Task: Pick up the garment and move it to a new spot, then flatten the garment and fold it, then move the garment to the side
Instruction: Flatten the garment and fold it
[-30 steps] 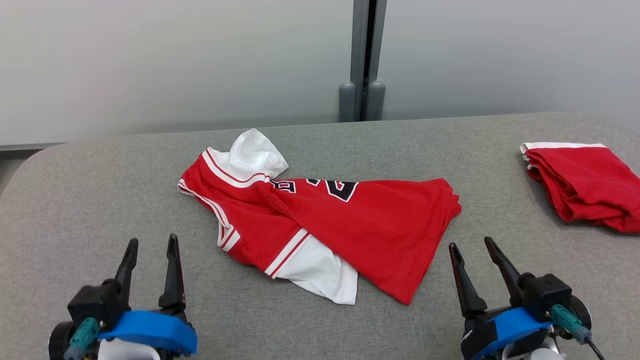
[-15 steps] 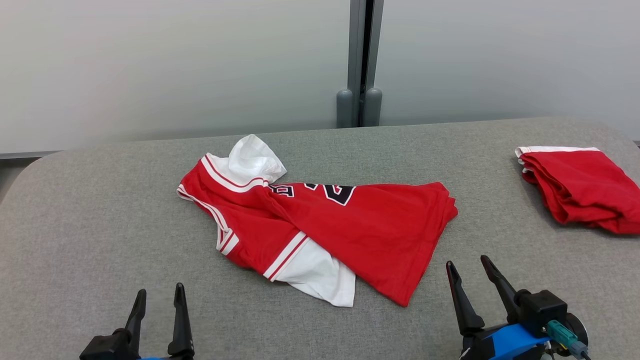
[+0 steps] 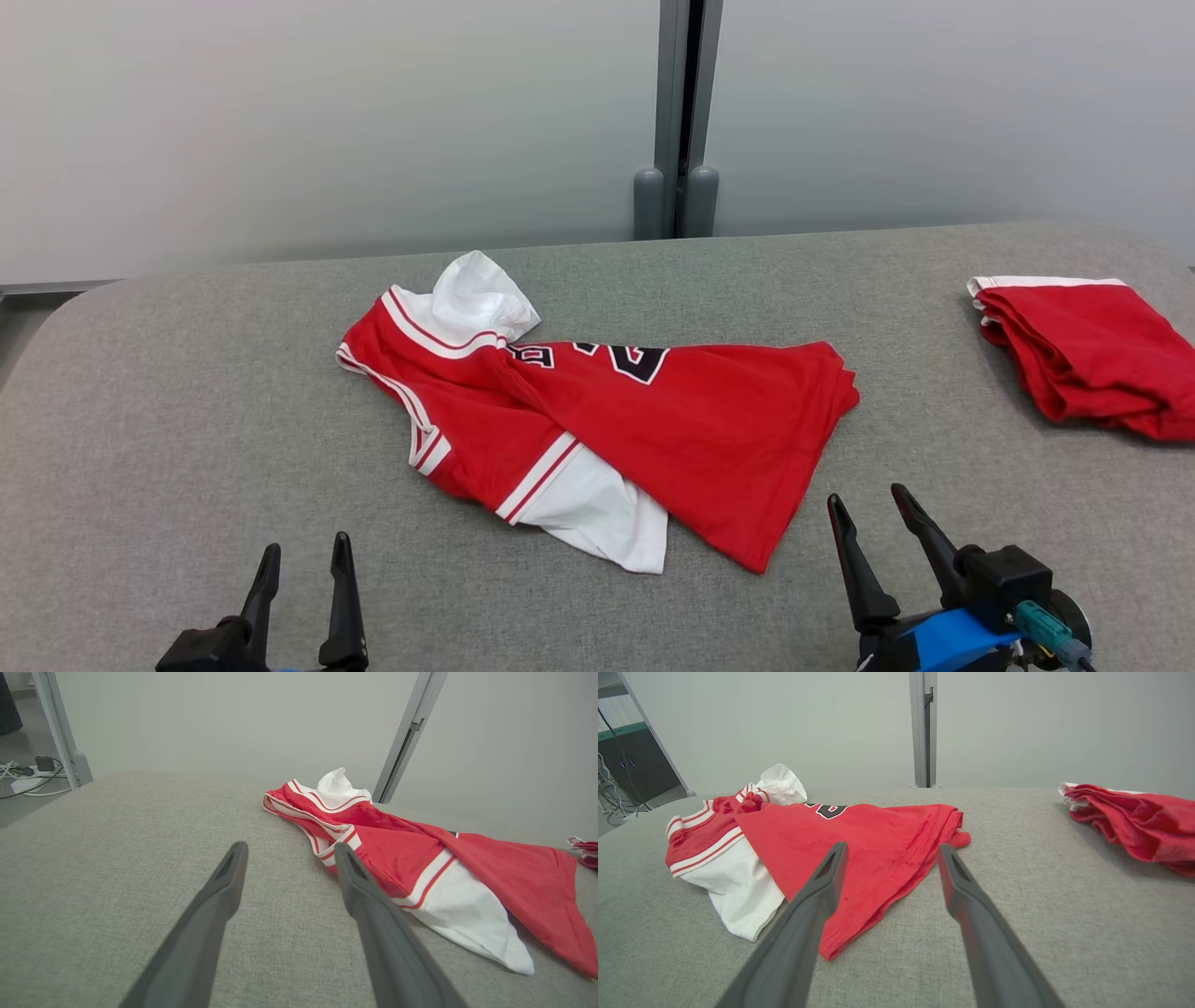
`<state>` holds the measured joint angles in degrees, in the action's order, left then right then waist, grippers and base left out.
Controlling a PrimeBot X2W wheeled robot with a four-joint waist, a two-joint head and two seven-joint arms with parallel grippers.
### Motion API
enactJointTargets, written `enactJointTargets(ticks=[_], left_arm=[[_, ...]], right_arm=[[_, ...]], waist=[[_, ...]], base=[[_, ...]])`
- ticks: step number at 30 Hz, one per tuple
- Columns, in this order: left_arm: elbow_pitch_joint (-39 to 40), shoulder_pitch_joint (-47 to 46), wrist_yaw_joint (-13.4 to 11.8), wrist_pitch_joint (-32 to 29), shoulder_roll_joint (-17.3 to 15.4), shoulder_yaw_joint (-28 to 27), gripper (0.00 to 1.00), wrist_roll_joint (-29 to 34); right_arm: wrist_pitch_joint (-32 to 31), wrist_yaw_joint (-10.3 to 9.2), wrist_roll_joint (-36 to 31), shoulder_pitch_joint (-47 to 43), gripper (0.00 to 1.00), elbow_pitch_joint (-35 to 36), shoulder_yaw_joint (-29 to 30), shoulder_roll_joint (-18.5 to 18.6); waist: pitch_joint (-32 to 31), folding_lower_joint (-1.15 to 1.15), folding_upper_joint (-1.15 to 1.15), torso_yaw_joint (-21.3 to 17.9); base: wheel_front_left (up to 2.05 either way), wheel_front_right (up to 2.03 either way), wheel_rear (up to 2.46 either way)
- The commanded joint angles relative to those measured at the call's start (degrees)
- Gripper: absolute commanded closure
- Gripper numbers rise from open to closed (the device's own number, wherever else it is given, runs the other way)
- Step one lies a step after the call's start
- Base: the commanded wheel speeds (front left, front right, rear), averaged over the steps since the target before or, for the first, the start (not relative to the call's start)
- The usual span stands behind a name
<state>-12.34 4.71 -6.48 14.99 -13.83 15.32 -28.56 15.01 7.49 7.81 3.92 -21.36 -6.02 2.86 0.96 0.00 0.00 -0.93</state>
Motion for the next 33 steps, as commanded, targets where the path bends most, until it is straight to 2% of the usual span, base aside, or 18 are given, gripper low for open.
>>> enactJointTargets(ticks=[1, 21, 26, 33], left_arm=[[-0.12, 0.39, 0.35, 0.27, 0.24, -0.56, 0.00, 0.52], [0.32, -2.99, 2.63, 0.11, 1.15, -1.65, 0.00, 2.66], [0.05, -11.45, 3.55, -2.80, -0.86, 0.12, 0.00, 5.62], [-7.80, -31.58, 6.04, -13.67, -1.30, 4.25, 0.00, 9.22]], right_arm=[[0.24, 0.01, 0.16, 0.02, 0.00, -0.19, 0.09, 0.06], [0.23, 0.01, -0.67, 2.64, 0.00, 0.66, 1.28, 0.06], [0.23, 0.01, -0.90, 3.87, 0.00, 1.35, 1.24, 0.06], [0.22, 0.01, -1.61, 6.64, 0.00, 3.16, 1.02, 0.06]], waist=[[0.05, 0.00, 0.00, 0.09], [3.30, 0.00, 0.00, 1.18], [5.18, 0.00, 0.00, 0.57], [10.68, 0.00, 0.00, -2.68]], base=[[0.00, 0.00, 0.00], [0.00, 0.00, 0.00], [0.00, 0.00, 0.00], [0.00, 0.00, 0.00]])
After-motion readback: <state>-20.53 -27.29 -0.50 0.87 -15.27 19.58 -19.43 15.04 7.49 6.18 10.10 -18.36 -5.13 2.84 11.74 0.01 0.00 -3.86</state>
